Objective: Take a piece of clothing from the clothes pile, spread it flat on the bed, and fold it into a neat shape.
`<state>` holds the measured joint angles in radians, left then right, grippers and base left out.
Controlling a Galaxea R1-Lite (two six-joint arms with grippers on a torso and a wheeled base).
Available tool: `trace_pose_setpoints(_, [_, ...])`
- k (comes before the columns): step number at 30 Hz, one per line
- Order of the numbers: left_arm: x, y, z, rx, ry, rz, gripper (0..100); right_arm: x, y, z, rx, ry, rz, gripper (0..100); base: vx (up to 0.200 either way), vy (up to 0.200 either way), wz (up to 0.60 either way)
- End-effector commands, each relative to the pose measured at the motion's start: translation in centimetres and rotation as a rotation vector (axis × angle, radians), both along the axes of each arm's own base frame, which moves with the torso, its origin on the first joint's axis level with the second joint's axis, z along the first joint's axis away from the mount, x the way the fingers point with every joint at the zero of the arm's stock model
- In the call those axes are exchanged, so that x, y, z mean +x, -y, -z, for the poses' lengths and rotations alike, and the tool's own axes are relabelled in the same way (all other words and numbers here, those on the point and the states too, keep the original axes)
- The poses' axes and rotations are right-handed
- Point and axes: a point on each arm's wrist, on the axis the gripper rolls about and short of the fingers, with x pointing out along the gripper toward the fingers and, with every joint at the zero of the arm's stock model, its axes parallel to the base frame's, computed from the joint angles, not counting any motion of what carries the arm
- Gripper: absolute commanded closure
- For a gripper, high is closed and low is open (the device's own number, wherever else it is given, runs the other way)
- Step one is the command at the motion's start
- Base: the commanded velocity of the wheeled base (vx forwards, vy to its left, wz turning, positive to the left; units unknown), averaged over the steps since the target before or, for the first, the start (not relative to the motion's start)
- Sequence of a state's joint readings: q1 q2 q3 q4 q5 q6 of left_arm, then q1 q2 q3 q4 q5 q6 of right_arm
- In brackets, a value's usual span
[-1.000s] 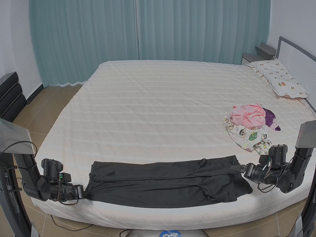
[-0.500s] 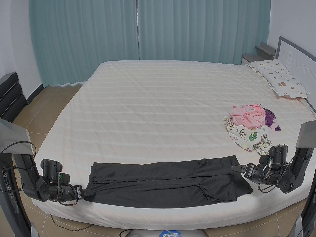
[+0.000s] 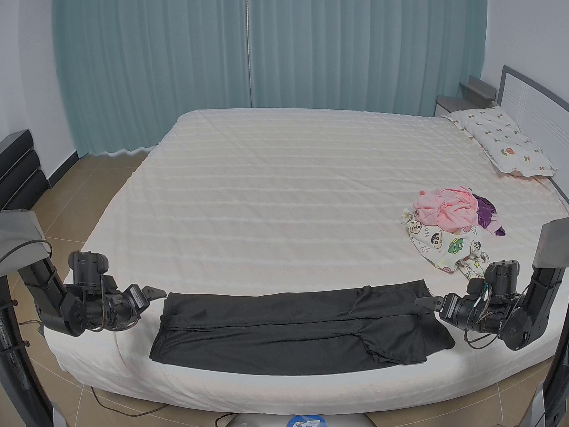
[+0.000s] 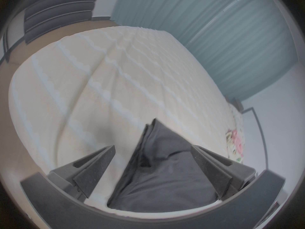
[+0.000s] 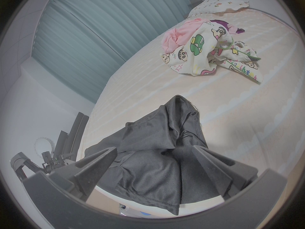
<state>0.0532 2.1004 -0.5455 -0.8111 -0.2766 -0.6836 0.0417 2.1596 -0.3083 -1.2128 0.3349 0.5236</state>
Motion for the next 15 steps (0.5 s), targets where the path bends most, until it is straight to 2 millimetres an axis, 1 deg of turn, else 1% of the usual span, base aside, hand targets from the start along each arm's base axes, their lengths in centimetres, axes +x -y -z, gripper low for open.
trace_pose_setpoints(1, [2.1, 3.3, -2.5, -0.069, 0.081, -0.017, 0, -0.2, -0.1, 0.0, 0.005, -0.005, 0.000, 0, 0.000, 0.000, 0.00])
trace_pose_setpoints(2, [2.1, 4.0, -2.5, -0.082, 0.077, -0.017, 0, -0.2, -0.1, 0.0, 0.010, -0.006, 0.002, 0, 0.000, 0.000, 0.00])
trace_pose_setpoints(3, [2.1, 4.1, -2.5, -0.084, 0.077, -0.017, 0, -0.2, -0.1, 0.0, 0.010, -0.006, 0.002, 0, 0.000, 0.000, 0.00])
trace_pose_setpoints(4, [2.2, 5.3, -2.4, -0.098, 0.066, -0.024, 0, -0.2, -0.1, 0.0, 0.020, -0.010, 0.009, 0, 0.000, 0.000, 0.00])
trace_pose_setpoints(6, [2.1, 6.3, -2.2, -0.101, 0.066, -0.033, 0, -0.2, -0.1, 0.1, 0.025, -0.016, 0.015, 0, 0.000, 0.000, 0.00])
trace_pose_setpoints(8, [2.5, 7.1, -1.2, -0.088, 0.045, -0.037, 0, -0.2, -0.1, 0.1, 0.025, -0.017, 0.017, 0, 0.000, 0.000, 0.00])
trace_pose_setpoints(10, [2.9, 7.3, -0.1, -0.071, 0.023, -0.049, 0, -0.2, -0.1, 0.0, 0.026, -0.015, 0.016, 0, 0.000, 0.000, 0.00])
trace_pose_setpoints(11, [3.0, 7.3, 0.2, -0.067, 0.019, -0.052, 0, -0.2, -0.1, 0.0, 0.025, -0.014, 0.017, 0, 0.000, 0.000, 0.00])
trace_pose_setpoints(12, [3.0, 7.3, 1.1, -0.055, -0.006, -0.058, 0, -0.3, -0.1, 0.0, 0.025, -0.015, 0.017, 0, 0.000, 0.000, 0.00])
trace_pose_setpoints(15, [2.9, 7.4, 2.3, -0.042, -0.041, -0.057, 0, -0.2, -0.1, 0.0, 0.025, -0.014, 0.017, 0, 0.000, 0.000, 0.00])
